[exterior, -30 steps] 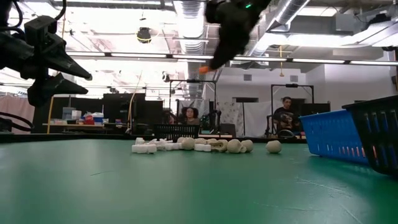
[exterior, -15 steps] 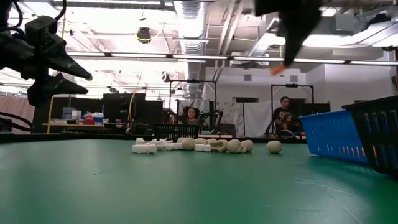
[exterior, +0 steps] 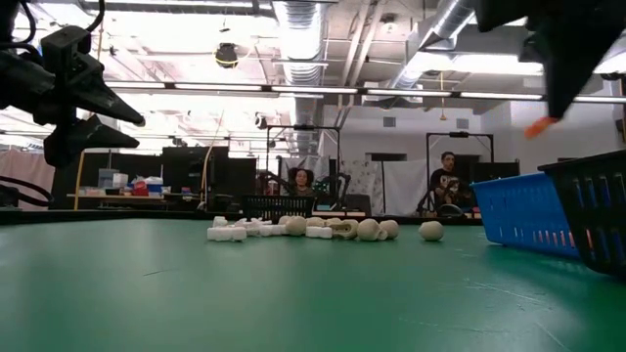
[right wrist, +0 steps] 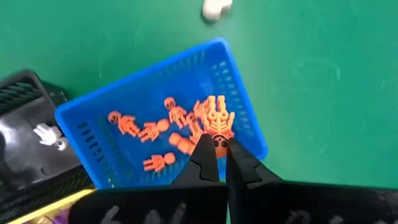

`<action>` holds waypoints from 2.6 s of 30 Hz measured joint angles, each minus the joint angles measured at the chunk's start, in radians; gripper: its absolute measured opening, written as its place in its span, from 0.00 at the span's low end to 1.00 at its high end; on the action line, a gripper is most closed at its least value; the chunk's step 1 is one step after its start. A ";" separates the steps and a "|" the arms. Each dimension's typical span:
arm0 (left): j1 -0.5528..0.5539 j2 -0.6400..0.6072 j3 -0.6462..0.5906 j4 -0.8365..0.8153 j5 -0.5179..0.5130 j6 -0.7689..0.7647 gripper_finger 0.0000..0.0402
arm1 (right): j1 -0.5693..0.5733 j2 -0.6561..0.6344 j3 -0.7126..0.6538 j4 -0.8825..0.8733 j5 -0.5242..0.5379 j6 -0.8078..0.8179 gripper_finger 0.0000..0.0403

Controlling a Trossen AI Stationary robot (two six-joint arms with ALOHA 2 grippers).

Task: Sort Halloween decoration
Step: Put the orange skeleton toy into the blue bin

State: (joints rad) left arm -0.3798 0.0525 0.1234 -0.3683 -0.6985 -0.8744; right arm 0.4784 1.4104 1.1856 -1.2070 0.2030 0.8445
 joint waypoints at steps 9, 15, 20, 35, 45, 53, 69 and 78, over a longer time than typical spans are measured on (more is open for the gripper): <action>0.000 0.000 0.000 0.000 -0.020 -0.001 0.47 | 0.090 0.001 -0.048 0.095 -0.026 0.106 0.05; 0.000 0.000 0.000 0.000 -0.021 -0.001 0.47 | 0.091 0.002 -0.048 0.093 -0.025 0.125 0.14; 0.000 0.000 0.000 0.000 -0.020 -0.001 0.47 | 0.091 0.002 -0.048 0.094 -0.022 0.126 0.19; 0.000 0.000 0.000 0.000 -0.031 0.015 0.47 | 0.091 0.002 -0.047 0.165 0.009 0.066 0.24; 0.000 0.000 0.000 0.000 -0.042 -0.010 0.47 | 0.088 0.002 -0.047 0.331 0.149 -0.134 0.25; 0.000 0.000 0.000 0.000 -0.042 -0.030 0.47 | 0.055 0.002 -0.047 0.486 0.237 -0.297 0.24; 0.000 0.000 0.000 0.012 -0.042 -0.026 0.47 | -0.091 0.001 -0.046 0.831 0.319 -0.783 0.24; 0.000 0.000 0.000 0.014 -0.073 -0.024 0.47 | -0.169 -0.012 -0.046 0.849 0.189 -0.854 0.24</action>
State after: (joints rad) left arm -0.3800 0.0525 0.1234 -0.3542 -0.7719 -0.8988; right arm 0.3093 1.3979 1.1393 -0.3577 0.3921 -0.0091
